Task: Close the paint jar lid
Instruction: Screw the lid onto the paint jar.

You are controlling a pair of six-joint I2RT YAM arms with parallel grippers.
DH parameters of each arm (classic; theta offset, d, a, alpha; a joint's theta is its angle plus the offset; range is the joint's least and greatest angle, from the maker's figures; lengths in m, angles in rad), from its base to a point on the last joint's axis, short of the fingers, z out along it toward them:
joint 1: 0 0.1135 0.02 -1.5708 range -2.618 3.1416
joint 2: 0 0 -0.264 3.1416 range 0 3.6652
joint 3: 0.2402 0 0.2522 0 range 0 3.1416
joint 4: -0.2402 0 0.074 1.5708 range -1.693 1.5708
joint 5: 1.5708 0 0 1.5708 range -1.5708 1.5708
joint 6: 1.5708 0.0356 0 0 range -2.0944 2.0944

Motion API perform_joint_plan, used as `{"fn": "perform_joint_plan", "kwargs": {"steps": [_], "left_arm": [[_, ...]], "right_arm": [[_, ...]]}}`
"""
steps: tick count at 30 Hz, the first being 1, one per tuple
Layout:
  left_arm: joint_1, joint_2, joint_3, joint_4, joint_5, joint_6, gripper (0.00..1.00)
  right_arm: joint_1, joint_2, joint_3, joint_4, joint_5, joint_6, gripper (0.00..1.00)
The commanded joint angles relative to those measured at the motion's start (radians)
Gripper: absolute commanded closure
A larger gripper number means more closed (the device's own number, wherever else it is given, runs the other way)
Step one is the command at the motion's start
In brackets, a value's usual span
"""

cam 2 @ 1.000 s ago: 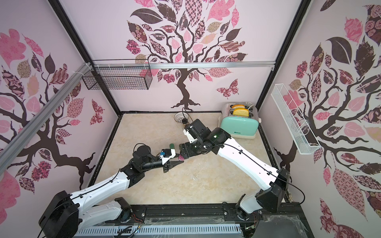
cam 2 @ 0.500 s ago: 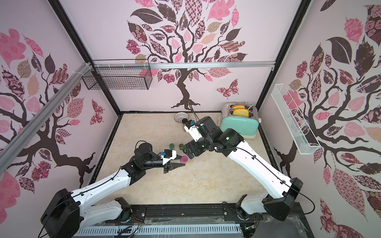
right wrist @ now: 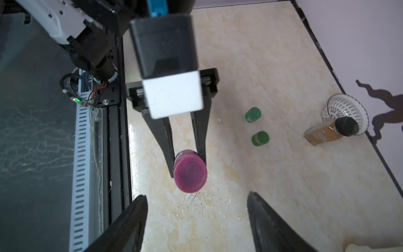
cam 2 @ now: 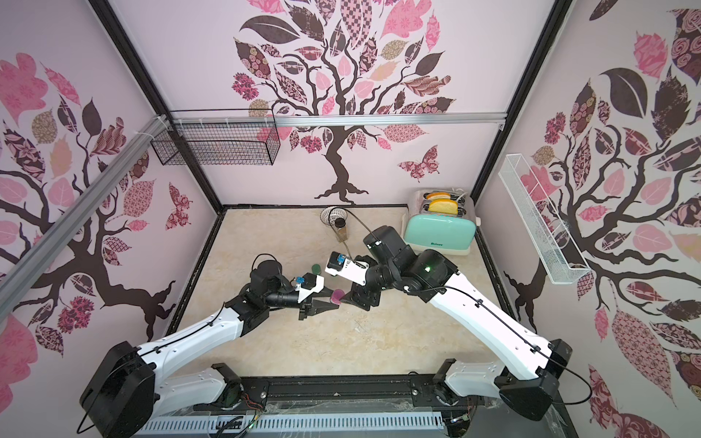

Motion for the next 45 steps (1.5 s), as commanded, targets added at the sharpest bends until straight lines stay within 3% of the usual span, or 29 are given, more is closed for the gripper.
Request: {"fn": "perform_joint_plan", "kwargs": {"steps": [1,6,17,29,37,45], "left_arm": [[0.003,0.006,0.028,-0.013,0.021,0.019,0.79],[0.003,0.006,0.028,-0.02,0.016,0.026,0.79],[0.003,0.003,0.03,-0.024,0.012,0.029,0.79],[0.003,0.001,0.031,-0.027,0.007,0.032,0.79],[0.003,-0.003,0.031,-0.026,0.002,0.033,0.79],[0.003,-0.037,0.012,0.018,-0.042,0.029,0.79]], "right_arm": [[0.015,0.036,0.006,-0.029,-0.043,-0.133,0.3],[0.014,0.074,0.019,-0.027,-0.058,-0.138,0.39],[0.014,0.104,0.013,-0.019,-0.039,-0.134,0.5],[0.014,0.126,0.014,-0.03,-0.03,-0.135,0.54],[0.014,0.135,0.018,-0.035,-0.022,-0.126,0.65],[0.014,0.136,-0.031,0.025,-0.006,-0.008,0.73]]}}
